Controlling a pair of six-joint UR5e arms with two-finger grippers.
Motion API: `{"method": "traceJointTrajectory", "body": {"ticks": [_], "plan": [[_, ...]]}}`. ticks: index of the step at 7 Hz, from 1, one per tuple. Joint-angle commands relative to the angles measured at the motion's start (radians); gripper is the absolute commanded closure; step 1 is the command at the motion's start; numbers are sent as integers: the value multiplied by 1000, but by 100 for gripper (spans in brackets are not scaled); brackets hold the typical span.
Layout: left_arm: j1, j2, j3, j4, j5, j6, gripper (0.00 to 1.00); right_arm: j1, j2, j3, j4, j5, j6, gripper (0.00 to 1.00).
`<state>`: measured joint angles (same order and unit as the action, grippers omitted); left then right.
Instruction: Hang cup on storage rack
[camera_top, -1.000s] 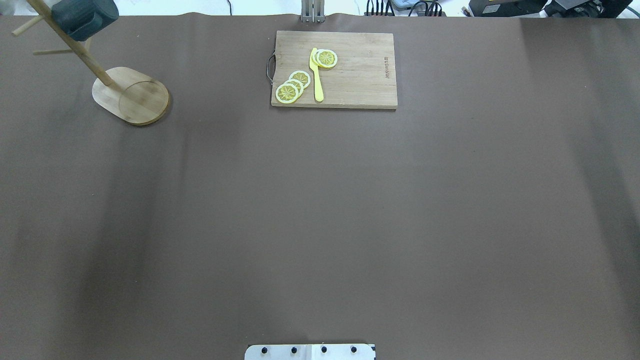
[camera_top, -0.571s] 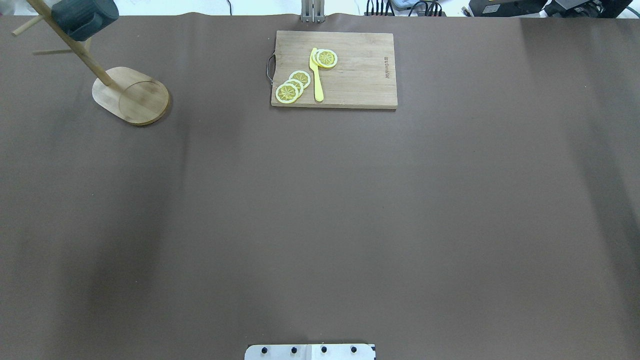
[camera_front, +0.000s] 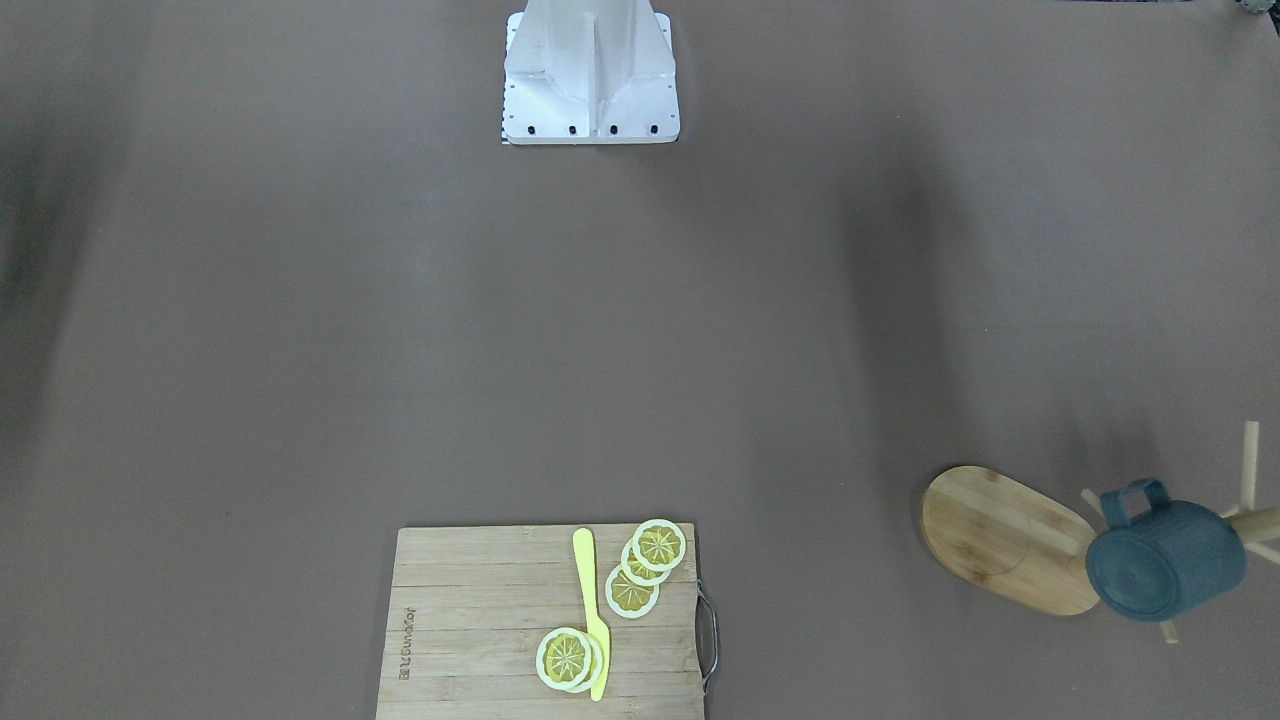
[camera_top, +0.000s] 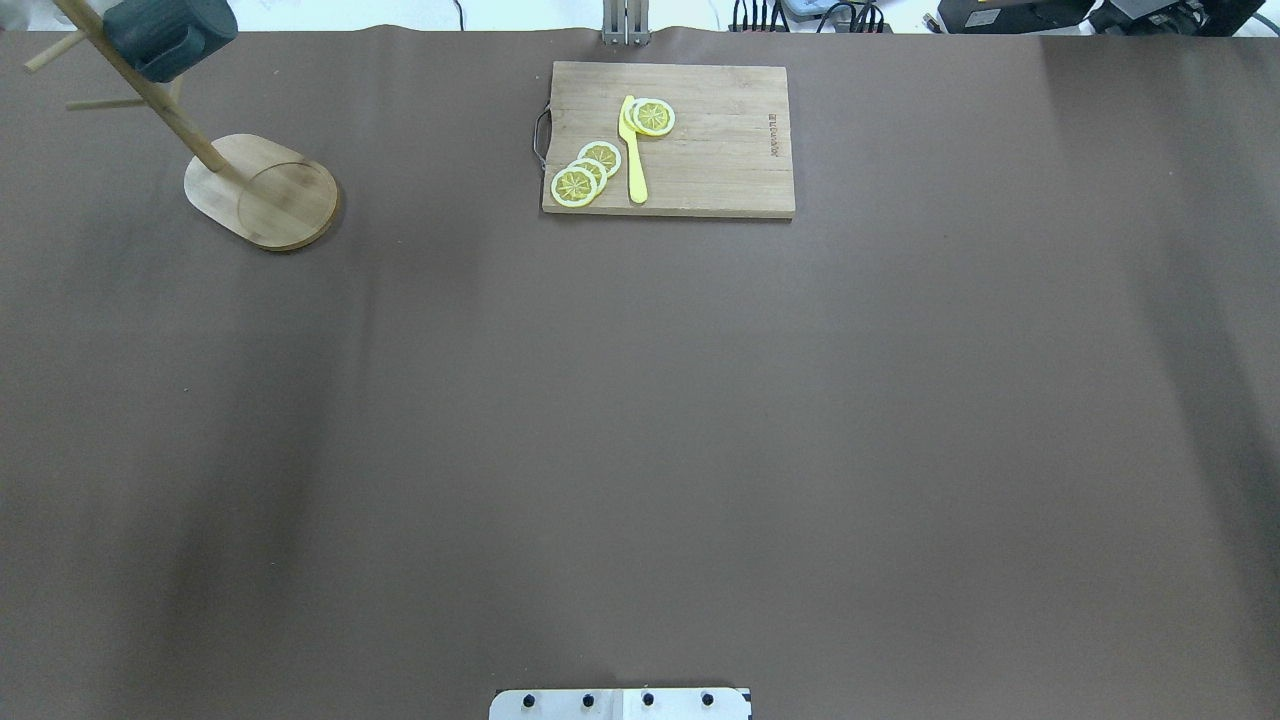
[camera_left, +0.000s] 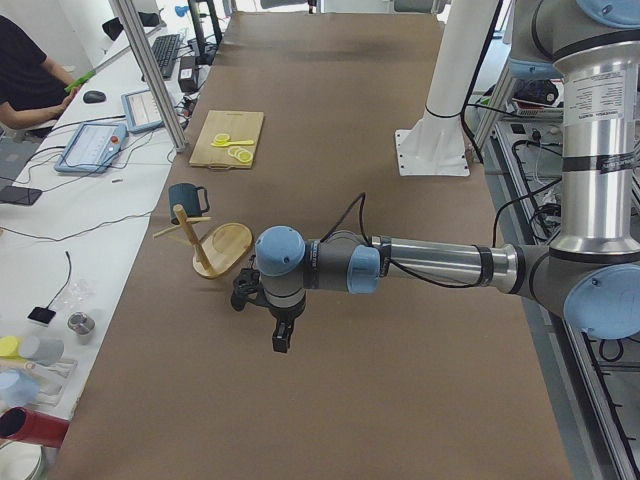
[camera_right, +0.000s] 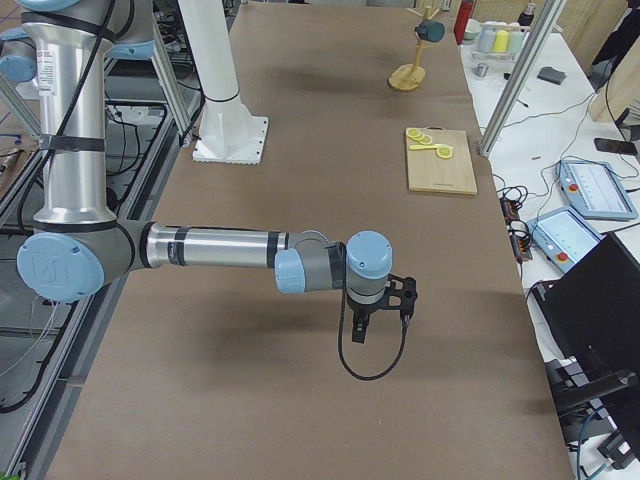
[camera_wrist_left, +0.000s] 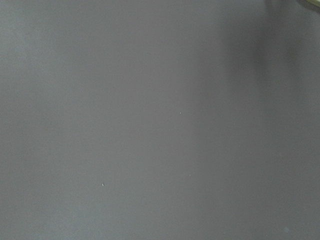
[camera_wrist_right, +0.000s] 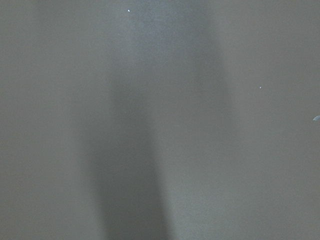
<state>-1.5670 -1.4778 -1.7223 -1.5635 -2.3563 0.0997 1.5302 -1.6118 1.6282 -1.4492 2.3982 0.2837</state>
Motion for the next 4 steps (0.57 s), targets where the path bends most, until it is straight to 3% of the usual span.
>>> {"method": "traceJointTrajectory", "body": {"ticks": [1,4], "plan": [[-1,4,9,-6,0,0,2,-18,9,47,-65,1,25,0],[-1,2,10,-6,3,0,2,-18,-4,45,-66,-1,23,0]]}}
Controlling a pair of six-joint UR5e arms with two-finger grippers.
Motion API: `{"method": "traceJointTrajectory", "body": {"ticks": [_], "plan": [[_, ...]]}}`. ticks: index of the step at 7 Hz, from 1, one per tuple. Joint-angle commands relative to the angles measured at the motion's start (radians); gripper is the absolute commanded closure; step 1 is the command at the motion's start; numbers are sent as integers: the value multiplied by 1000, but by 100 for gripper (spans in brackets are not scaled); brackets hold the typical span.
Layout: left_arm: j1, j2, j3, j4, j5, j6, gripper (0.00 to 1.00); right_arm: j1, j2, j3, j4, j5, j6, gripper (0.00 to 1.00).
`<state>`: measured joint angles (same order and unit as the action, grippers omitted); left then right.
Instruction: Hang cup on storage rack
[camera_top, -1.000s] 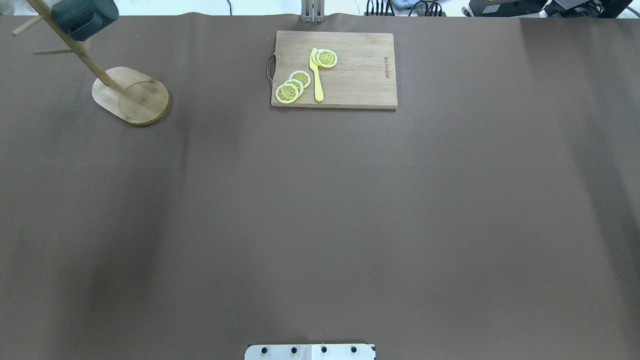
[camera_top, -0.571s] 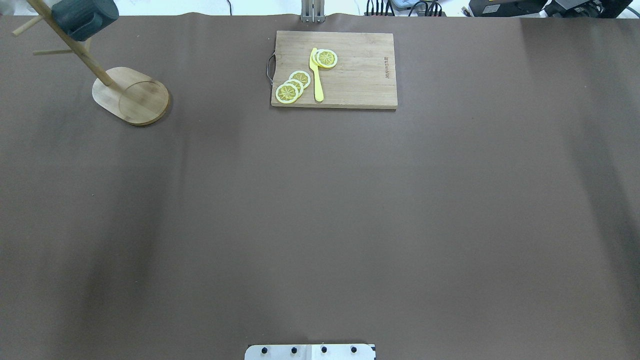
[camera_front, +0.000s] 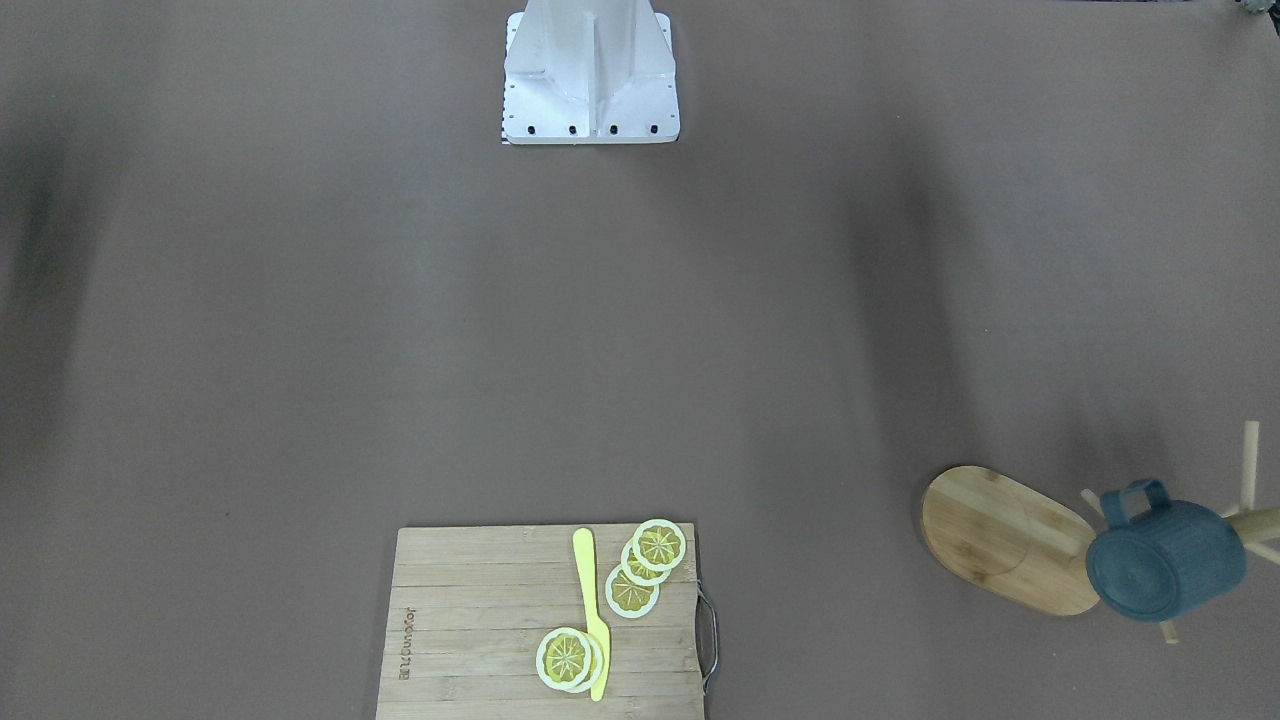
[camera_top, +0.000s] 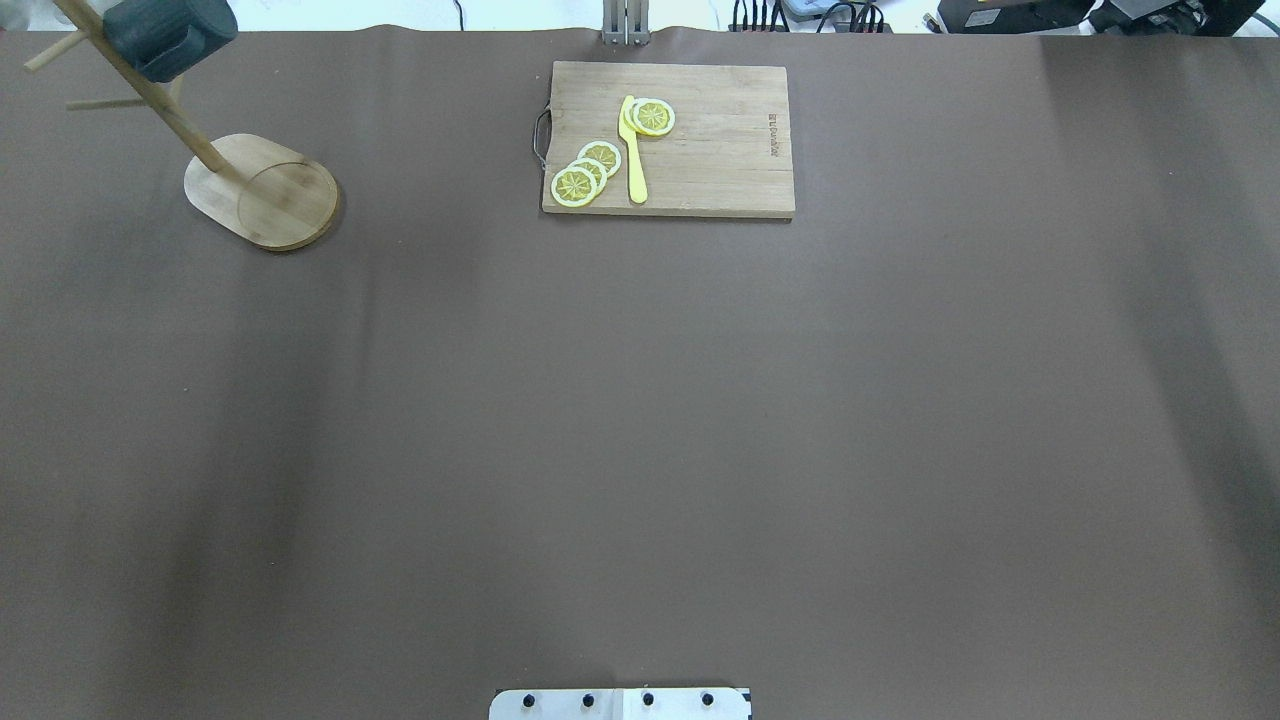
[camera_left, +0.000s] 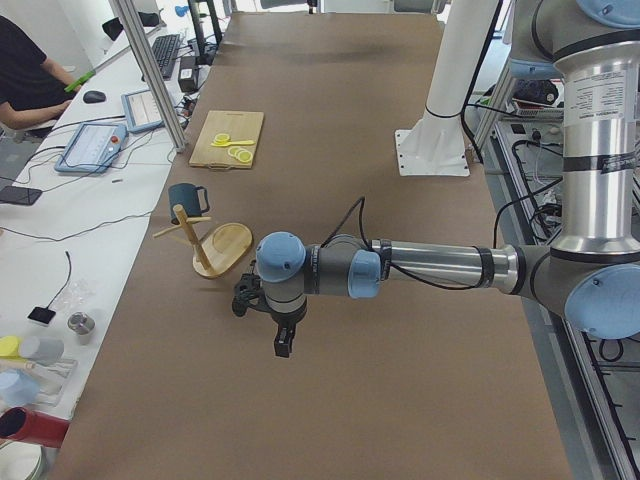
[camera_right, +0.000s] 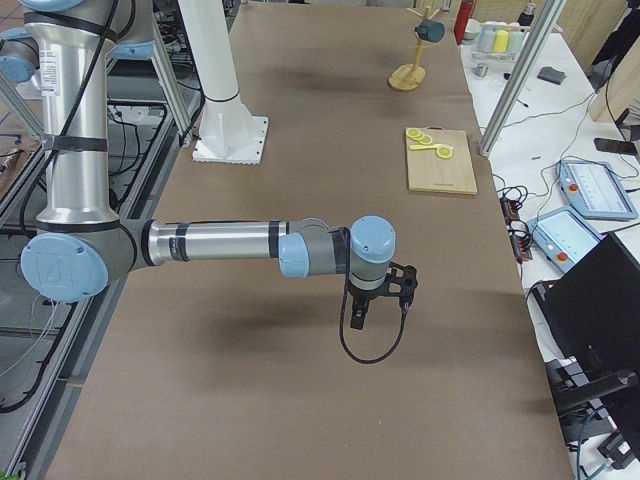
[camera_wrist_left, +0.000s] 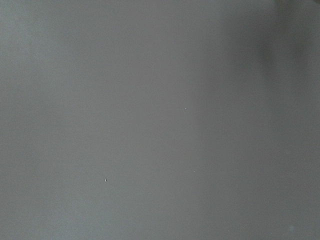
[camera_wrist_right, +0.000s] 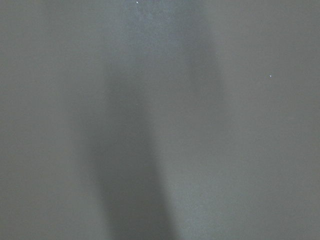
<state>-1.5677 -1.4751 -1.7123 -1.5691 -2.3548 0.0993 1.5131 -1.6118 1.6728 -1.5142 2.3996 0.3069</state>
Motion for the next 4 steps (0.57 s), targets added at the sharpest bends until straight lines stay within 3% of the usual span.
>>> {"method": "traceJointTrajectory", "body": {"ticks": [1,4], "plan": [[0,-4,0,1,2,-1,2,-1,-3,1,-1,-2,0,0],[0,-14,0,1,0,-58,2,-1,-3,-1,-1,0,0,0]]}}
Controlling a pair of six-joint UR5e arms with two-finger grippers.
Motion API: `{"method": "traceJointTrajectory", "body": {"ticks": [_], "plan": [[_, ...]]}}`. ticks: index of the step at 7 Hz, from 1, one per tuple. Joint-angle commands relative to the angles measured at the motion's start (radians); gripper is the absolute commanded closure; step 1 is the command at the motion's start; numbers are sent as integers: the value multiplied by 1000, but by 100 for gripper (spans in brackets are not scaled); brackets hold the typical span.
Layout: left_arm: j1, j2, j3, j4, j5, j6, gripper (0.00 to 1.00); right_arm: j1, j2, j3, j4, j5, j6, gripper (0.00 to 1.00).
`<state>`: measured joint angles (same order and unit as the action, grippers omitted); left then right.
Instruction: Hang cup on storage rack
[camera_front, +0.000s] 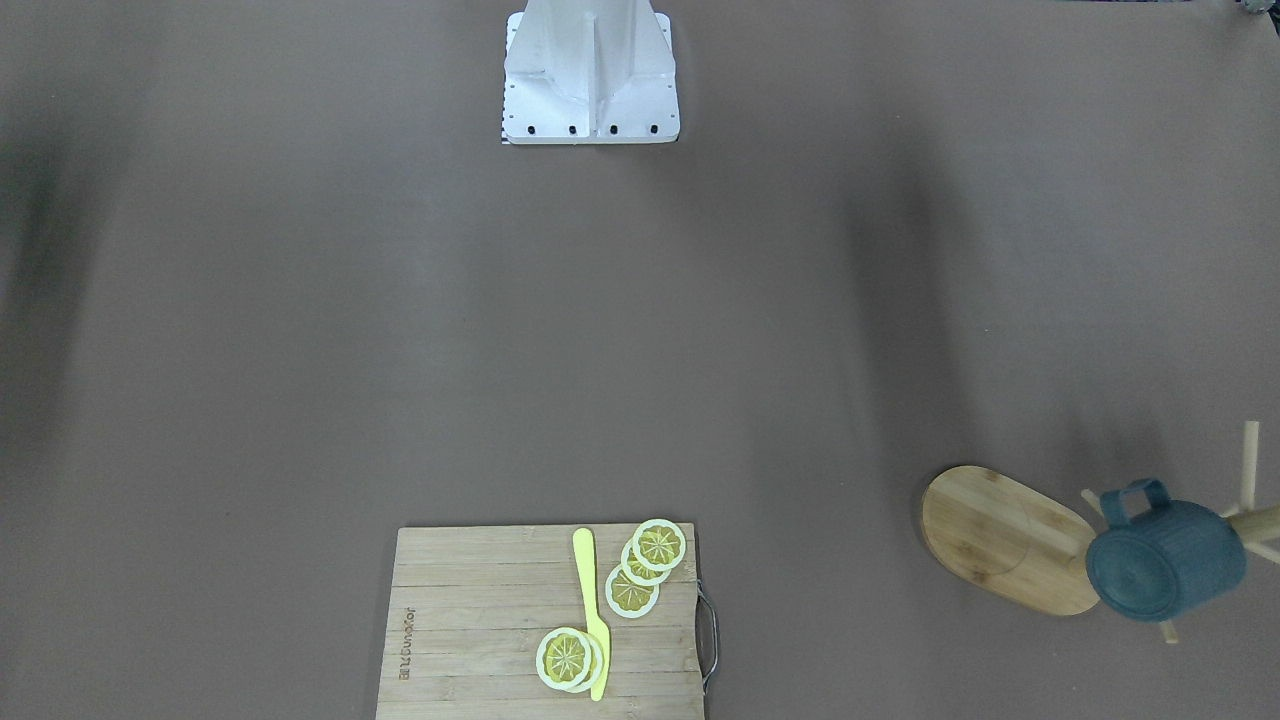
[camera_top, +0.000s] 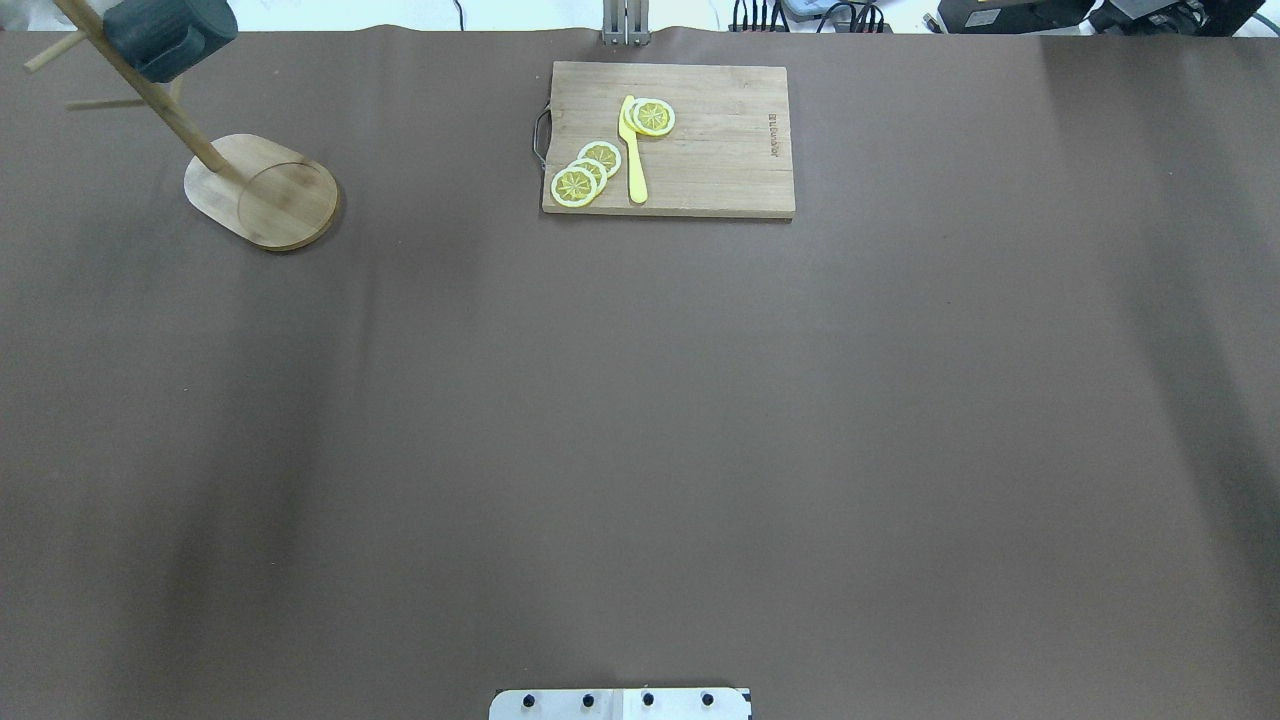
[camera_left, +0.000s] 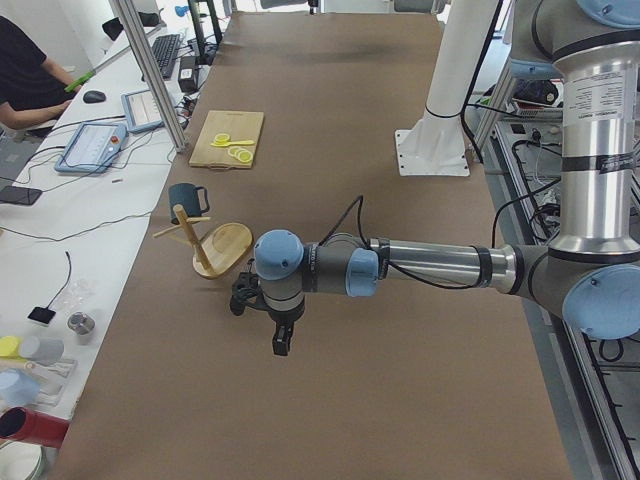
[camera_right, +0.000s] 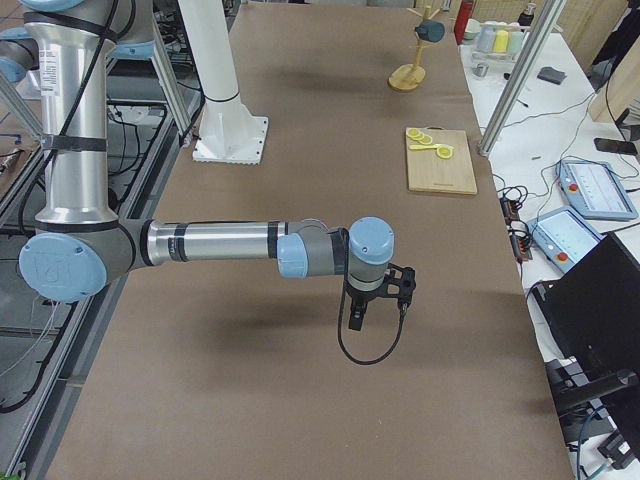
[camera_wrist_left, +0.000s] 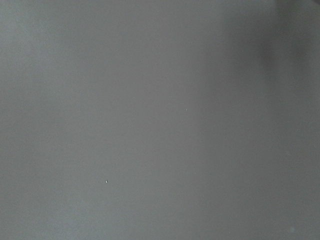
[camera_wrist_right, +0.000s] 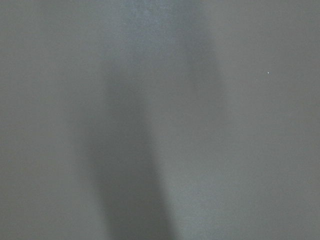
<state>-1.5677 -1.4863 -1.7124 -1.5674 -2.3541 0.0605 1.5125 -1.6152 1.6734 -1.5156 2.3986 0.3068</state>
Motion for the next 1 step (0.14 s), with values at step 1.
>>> {"method": "traceJointTrajectory", "body": {"ticks": [1], "plan": [[0,0,-3,-2,-2,-18,2,0,0,0,0,4,0,0]]}}
